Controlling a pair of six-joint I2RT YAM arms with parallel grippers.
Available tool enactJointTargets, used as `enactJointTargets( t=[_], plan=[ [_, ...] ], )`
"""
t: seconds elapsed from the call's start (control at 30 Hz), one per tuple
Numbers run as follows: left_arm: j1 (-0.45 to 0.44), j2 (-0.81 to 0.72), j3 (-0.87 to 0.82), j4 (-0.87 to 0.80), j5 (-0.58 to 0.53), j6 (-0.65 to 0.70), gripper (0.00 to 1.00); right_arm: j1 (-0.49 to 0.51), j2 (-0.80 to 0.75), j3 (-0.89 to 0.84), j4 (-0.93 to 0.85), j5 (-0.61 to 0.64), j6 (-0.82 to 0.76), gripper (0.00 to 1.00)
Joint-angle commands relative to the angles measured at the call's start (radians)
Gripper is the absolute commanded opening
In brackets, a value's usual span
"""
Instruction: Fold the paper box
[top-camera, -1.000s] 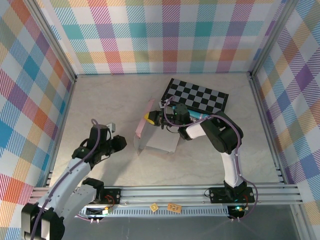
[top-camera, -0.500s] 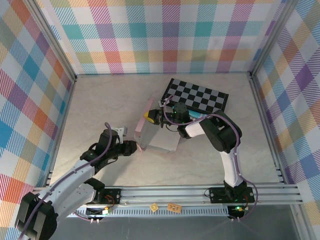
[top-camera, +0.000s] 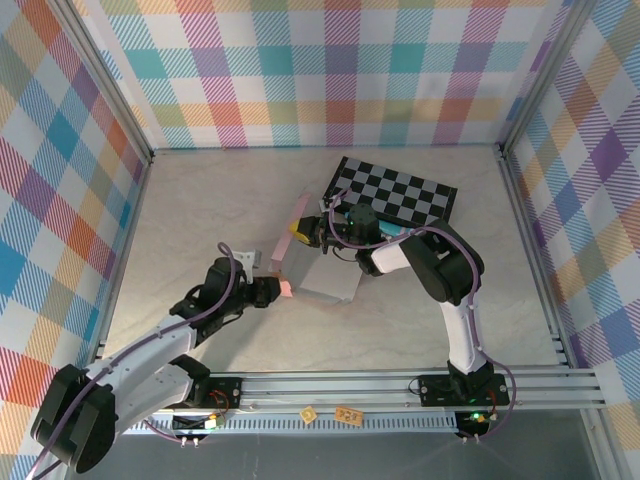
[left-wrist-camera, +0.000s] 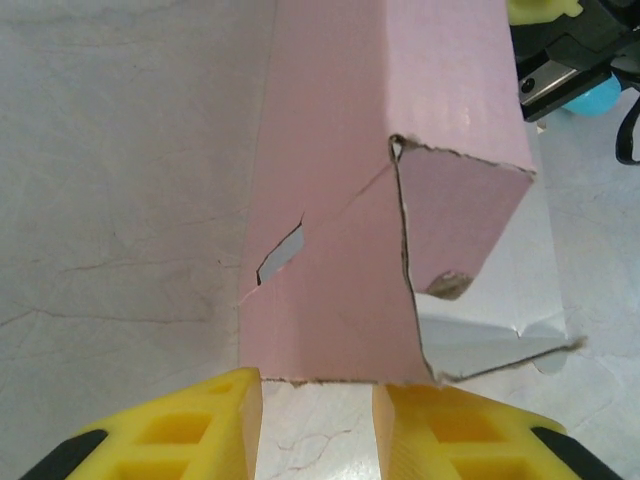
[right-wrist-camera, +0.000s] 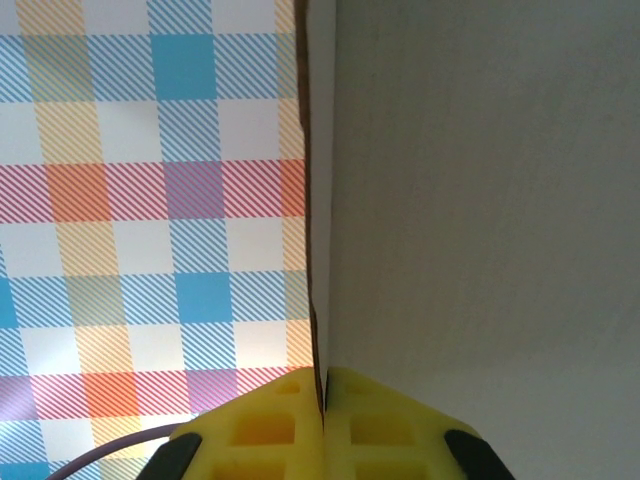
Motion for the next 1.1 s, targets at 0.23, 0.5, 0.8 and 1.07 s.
enactJointTargets(
  t=[0.23, 0.5, 0.8, 1.07],
  plan=[
    [-0.030, 0.074, -0.001, 0.194, -0.040, 0.010, 0.33, -0.005, 0.032, 0.018, -0.019, 0.031, 0.028, 0.00],
    [-0.047, 0.088, -0.006, 0.246, -0.064, 0.003, 0.34, -0.003, 0.042, 0.019, 0.013, 0.066, 0.074, 0.00],
    [-0.049, 0.167, -0.009, 0.338, -0.072, 0.009, 0.32, 0.014, 0.049, 0.039, 0.045, 0.116, 0.129, 0.00],
    [-0.061, 0.215, 0.004, 0.405, -0.121, -0.003, 0.30, 0.022, 0.033, 0.047, 0.046, 0.182, 0.164, 0.00]
  ],
)
